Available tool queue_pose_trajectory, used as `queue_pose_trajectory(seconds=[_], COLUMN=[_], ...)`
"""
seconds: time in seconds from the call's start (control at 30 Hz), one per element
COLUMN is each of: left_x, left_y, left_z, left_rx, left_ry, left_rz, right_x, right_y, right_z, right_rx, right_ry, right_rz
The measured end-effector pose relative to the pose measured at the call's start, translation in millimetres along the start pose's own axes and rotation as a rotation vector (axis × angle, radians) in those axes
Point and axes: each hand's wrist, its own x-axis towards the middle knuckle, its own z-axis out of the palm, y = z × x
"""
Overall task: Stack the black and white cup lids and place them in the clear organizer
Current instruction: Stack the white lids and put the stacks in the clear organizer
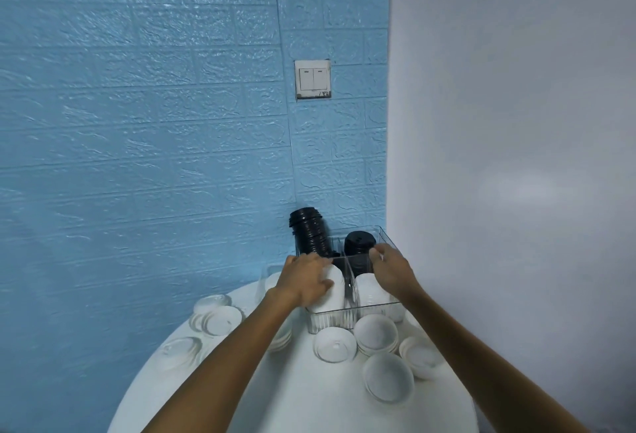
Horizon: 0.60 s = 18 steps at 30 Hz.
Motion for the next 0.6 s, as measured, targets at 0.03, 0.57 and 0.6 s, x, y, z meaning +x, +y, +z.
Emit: queue_pose_trajectory(seconds=[0.03,0.57,0.6], left_x=[-6,-204,-213], left_y=[-1,-29,-28], left_z=[-3,22,28], left_rx=[-0.059,-0.873,-0.904], left_ry=[0.054,0.488,0.499], left_rz=[-0.001,-0.317,-0.348], right_x=[-6,-151,-160], right_y=[-9,-59,-55], right_z=[-5,86,94], right_rx=[0.018,0.495,0.504], right_ry=[0.019,-0.255,-0.266], right_rz=[-0.013,-0.176,-0.178])
